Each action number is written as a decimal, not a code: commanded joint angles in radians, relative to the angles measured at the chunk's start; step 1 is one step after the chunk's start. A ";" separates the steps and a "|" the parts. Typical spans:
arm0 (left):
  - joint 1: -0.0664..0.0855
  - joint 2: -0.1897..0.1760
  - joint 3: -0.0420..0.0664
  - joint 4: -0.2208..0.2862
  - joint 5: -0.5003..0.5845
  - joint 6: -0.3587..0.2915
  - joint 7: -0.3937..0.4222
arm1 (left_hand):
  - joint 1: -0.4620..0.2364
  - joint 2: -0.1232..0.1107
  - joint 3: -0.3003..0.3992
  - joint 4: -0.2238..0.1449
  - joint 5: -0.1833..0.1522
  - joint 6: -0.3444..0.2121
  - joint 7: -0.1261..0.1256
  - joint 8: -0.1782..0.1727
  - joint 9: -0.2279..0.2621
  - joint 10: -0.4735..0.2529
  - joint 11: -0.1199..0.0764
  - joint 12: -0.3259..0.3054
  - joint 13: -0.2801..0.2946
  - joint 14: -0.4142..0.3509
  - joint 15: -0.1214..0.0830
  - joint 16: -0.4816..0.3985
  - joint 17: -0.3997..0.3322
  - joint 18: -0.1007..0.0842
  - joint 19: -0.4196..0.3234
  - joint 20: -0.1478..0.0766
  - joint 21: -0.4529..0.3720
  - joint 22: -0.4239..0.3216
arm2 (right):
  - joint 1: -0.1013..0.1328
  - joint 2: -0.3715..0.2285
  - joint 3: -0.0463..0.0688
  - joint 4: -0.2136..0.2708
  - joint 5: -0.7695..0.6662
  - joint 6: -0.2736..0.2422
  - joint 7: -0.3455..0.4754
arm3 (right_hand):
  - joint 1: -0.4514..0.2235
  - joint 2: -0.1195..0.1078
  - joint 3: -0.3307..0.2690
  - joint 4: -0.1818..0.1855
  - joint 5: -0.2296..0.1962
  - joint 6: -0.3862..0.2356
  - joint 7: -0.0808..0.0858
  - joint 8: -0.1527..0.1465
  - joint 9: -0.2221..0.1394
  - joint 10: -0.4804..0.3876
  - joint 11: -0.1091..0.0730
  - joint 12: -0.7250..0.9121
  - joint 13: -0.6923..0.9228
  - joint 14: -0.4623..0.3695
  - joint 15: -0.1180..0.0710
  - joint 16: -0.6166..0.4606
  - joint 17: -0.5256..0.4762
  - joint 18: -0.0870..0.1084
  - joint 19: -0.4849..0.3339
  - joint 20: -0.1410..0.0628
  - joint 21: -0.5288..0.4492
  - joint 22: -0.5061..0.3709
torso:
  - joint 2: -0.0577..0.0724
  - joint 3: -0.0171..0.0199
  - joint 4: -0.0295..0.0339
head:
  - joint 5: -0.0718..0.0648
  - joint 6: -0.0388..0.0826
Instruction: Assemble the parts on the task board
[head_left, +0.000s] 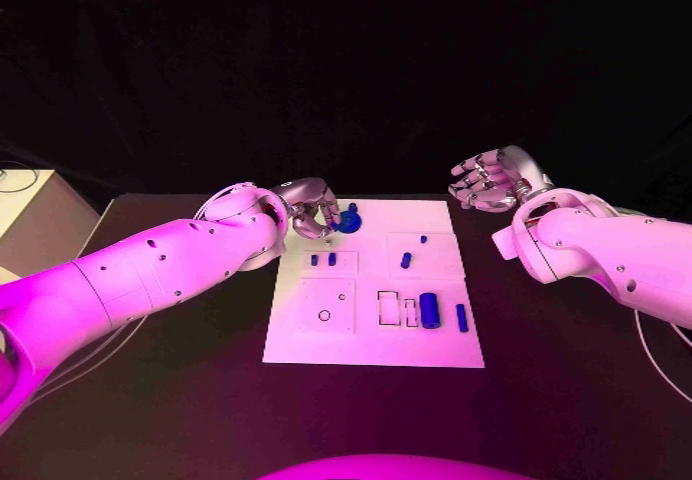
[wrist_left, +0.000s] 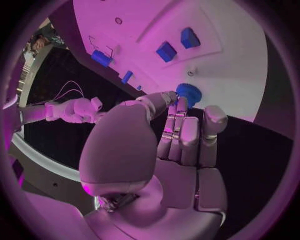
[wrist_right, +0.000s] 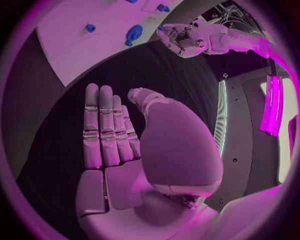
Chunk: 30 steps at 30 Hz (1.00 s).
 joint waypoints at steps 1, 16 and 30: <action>0.000 -0.001 0.002 -0.004 0.003 0.048 -0.006 | -0.009 0.002 0.000 -0.003 0.001 0.007 0.002 -0.005 0.001 0.008 0.000 -0.005 0.001 -0.004 0.003 -0.003 -0.004 -0.003 -0.006 0.000 -0.003 -0.003 | 0.000 -0.001 0.000 0.001 -0.004 0.012 0.011 | -0.009 -0.001 -0.001 -0.005 0.000 0.002 0.004 -0.004 -0.001 0.007 -0.001 -0.004 -0.001 0.005 0.005 -0.004 -0.001 0.017 0.004 0.006 -0.003 -0.001 | 0.001 0.0006 -0.0012 | 0.003 -0.001; -0.002 0.003 -0.006 -0.043 -0.040 0.062 -0.017 | -0.011 0.001 0.000 -0.003 0.000 0.010 0.002 -0.005 0.002 0.010 0.000 -0.010 0.001 -0.009 0.004 -0.005 -0.014 -0.002 -0.009 0.000 -0.005 -0.005 | 0.000 -0.001 0.000 0.002 -0.004 0.013 0.011 | -0.009 -0.001 -0.001 -0.005 0.000 0.002 0.004 -0.004 -0.001 0.007 -0.001 -0.004 -0.001 0.005 0.005 -0.004 -0.001 0.017 0.004 0.006 -0.003 -0.001 | 0.002 0.0008 -0.0025 | 0.007 -0.005; -0.006 0.016 -0.014 -0.061 -0.041 0.080 -0.014 | -0.011 0.002 0.000 -0.003 0.000 0.011 0.001 -0.005 0.002 0.013 0.000 -0.013 0.002 -0.010 0.003 -0.006 -0.015 -0.002 -0.009 0.000 -0.005 -0.004 | 0.000 0.000 0.000 0.002 -0.004 0.013 0.012 | -0.008 -0.001 -0.001 -0.007 0.001 0.004 0.004 -0.004 -0.001 0.009 -0.001 -0.007 -0.006 0.006 0.004 -0.007 -0.002 0.017 0.005 0.006 -0.005 -0.003 | 0.002 0.0006 -0.0030 | 0.006 -0.008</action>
